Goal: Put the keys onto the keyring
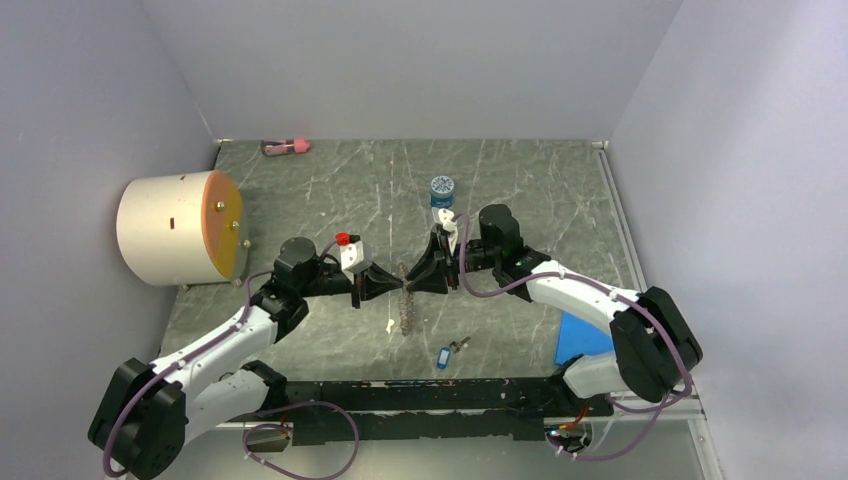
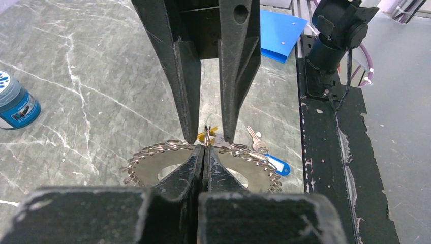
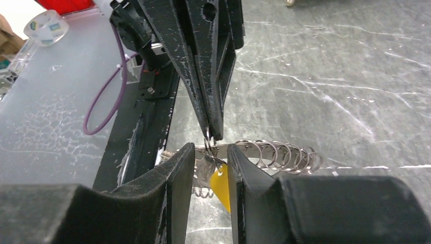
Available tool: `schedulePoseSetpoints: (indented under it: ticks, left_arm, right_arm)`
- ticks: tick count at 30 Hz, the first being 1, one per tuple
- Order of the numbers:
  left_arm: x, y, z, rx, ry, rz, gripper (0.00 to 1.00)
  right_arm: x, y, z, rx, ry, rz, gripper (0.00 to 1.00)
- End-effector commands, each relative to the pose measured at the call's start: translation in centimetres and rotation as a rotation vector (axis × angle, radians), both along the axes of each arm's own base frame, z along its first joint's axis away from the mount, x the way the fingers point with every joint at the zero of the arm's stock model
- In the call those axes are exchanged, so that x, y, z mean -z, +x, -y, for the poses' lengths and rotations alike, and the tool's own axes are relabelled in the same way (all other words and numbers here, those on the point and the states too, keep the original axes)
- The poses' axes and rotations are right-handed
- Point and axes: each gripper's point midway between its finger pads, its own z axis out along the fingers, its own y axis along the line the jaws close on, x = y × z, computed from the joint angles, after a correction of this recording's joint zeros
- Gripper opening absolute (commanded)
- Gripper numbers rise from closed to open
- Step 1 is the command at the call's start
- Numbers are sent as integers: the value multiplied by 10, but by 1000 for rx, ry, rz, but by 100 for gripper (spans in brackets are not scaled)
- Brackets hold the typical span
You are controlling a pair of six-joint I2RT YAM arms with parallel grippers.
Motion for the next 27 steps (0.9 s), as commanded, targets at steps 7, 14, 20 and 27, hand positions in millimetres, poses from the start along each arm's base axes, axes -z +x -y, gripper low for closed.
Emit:
schedulePoseSetpoints:
  ticks: [7,14,20,27]
  left_arm:
    - [-26,-5,2,26,-58,72,3]
    - [-25,-5,2,26,-57,66,3]
    - [-21,4,-2,-40,-41,58,28]
    - [-15,17,-11,-137,17,68,42]
  right_arm:
    - [-20,10,-2,61,56,77,19]
    - [-22,13,-1,88,46,60,0]
    - [-16,17,0,98,-16,64,0]
    - [9,23,10,132,-196,60,0]
